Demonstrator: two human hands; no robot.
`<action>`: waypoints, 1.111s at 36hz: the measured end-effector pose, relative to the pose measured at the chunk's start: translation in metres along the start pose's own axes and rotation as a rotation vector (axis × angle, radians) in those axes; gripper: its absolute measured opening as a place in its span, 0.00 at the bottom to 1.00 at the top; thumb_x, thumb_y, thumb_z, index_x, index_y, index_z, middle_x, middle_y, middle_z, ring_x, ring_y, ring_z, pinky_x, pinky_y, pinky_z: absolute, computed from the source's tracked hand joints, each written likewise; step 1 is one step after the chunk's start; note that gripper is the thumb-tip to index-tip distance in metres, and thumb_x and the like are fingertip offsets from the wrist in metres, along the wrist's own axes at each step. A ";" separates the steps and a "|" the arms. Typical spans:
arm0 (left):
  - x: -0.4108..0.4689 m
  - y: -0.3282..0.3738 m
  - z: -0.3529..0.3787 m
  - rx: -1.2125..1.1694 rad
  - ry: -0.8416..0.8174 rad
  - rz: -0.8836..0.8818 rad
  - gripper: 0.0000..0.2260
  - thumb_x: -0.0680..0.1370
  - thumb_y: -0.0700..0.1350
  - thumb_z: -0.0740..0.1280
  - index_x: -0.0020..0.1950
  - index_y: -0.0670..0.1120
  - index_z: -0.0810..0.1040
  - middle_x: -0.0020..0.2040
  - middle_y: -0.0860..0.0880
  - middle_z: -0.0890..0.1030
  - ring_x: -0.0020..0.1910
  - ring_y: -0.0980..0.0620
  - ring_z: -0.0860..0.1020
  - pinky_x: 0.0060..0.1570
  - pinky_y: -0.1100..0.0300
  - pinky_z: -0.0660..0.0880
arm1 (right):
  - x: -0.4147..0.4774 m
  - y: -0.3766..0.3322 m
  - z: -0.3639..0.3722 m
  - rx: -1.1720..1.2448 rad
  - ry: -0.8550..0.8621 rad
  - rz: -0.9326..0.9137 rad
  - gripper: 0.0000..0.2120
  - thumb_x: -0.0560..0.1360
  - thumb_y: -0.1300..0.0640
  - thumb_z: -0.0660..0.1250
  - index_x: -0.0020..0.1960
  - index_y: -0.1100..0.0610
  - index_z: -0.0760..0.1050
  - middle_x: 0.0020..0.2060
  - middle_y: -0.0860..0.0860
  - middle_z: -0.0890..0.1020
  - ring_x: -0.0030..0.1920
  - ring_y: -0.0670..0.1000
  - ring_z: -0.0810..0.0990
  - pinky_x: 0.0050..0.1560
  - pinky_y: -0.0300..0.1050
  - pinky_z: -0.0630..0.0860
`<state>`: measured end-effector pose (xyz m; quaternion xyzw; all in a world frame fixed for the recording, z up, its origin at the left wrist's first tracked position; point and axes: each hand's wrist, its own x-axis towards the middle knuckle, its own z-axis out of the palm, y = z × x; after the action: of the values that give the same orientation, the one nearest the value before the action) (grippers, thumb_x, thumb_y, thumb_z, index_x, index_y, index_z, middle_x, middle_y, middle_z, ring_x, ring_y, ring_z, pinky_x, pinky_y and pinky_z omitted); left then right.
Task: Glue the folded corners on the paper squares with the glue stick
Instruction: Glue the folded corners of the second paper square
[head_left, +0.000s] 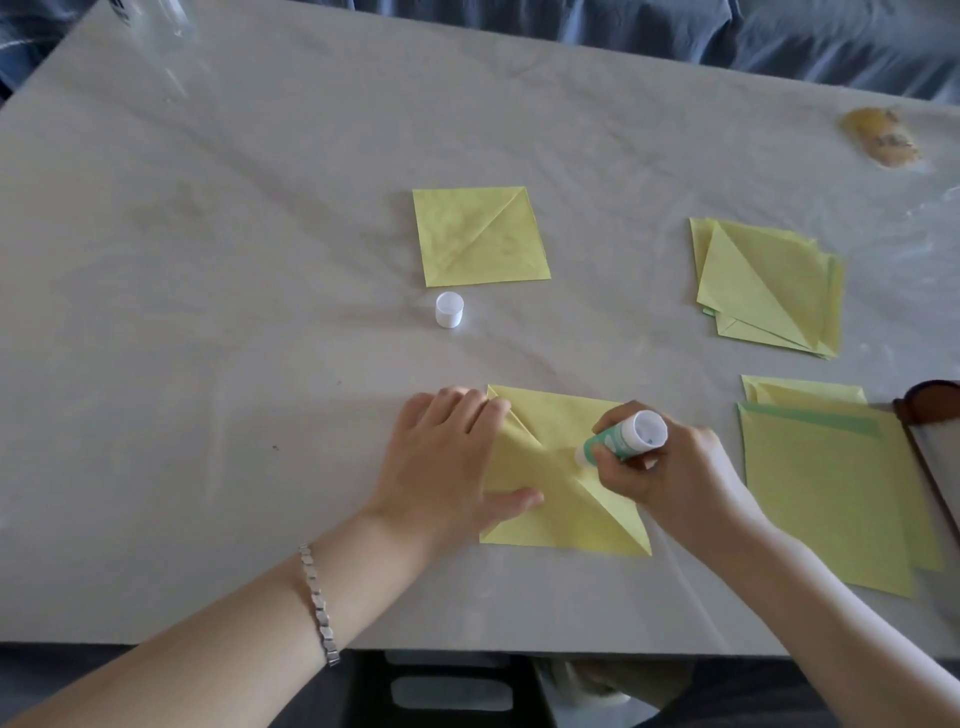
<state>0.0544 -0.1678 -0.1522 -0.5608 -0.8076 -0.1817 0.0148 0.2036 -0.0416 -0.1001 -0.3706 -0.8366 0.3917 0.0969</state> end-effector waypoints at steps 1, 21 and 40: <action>0.001 0.001 -0.002 0.012 -0.017 -0.004 0.34 0.63 0.69 0.57 0.53 0.43 0.78 0.47 0.49 0.80 0.51 0.50 0.70 0.51 0.56 0.61 | -0.002 0.001 0.000 0.001 -0.003 -0.001 0.08 0.67 0.62 0.71 0.37 0.52 0.74 0.22 0.41 0.71 0.26 0.45 0.66 0.29 0.30 0.65; 0.037 0.020 -0.012 -0.024 -0.457 0.016 0.42 0.69 0.70 0.63 0.76 0.55 0.53 0.77 0.53 0.49 0.75 0.51 0.46 0.72 0.51 0.42 | 0.016 0.004 -0.004 -0.028 0.060 -0.020 0.05 0.69 0.61 0.71 0.40 0.60 0.76 0.28 0.53 0.73 0.29 0.46 0.66 0.30 0.31 0.65; 0.040 0.023 -0.014 0.049 -0.390 0.049 0.41 0.67 0.71 0.63 0.75 0.56 0.58 0.76 0.53 0.55 0.73 0.51 0.53 0.69 0.52 0.49 | -0.006 0.007 -0.008 -0.010 0.075 0.007 0.06 0.68 0.63 0.71 0.39 0.54 0.75 0.25 0.48 0.71 0.28 0.45 0.67 0.31 0.30 0.66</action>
<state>0.0575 -0.1292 -0.1238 -0.6044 -0.7854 -0.0495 -0.1241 0.2150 -0.0379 -0.0988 -0.3884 -0.8330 0.3736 0.1251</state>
